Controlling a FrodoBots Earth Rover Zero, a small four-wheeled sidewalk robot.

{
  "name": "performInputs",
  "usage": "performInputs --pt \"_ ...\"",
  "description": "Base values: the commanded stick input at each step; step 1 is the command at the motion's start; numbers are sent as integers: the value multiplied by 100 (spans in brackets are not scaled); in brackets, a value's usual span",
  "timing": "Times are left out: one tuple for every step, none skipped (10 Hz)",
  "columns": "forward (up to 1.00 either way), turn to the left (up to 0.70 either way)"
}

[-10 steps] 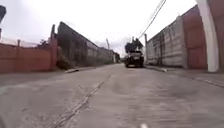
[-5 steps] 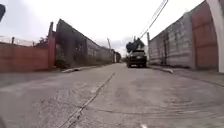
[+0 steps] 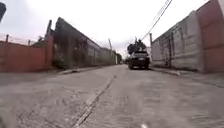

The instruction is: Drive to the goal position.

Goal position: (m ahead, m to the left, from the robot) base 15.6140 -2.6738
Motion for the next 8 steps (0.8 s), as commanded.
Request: performInputs --pt "100 0" --pt "100 0" --pt "100 0" --pt "100 0" --pt "100 0" --pt "100 0" --pt "100 0" --pt "100 0"
